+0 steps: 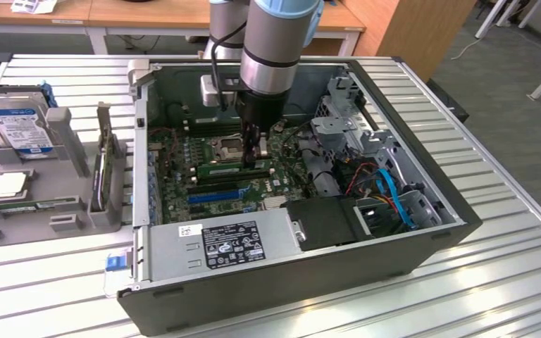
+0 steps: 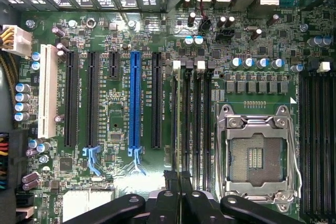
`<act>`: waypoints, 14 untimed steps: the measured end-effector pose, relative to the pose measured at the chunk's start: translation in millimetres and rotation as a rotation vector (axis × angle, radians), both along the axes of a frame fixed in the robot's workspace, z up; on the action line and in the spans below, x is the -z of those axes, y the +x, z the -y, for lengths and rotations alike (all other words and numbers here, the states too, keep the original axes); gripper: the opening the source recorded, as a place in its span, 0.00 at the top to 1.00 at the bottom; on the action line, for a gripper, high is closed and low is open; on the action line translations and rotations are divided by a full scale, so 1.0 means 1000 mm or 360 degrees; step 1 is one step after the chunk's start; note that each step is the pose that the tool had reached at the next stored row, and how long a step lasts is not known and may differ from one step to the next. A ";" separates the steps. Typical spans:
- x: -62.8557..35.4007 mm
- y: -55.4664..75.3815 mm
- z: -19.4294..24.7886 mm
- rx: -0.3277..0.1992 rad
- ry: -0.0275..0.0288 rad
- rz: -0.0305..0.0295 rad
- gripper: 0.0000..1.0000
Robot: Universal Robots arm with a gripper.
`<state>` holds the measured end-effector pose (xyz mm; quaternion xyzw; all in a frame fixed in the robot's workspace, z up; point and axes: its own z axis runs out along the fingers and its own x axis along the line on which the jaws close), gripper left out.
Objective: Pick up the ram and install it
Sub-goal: 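Insert the ram into the slot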
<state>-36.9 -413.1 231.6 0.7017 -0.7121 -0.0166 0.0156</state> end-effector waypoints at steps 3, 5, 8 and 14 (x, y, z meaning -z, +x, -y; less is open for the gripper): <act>0.0000 0.000 0.0007 0.0000 0.00001 0.00000 0.88; 0.0000 0.000 0.0008 0.0000 0.00003 0.00001 0.88; 0.0001 0.000 0.0009 0.0000 -0.00001 0.00002 0.88; 0.0005 0.000 0.0008 0.0000 0.00001 0.00003 0.88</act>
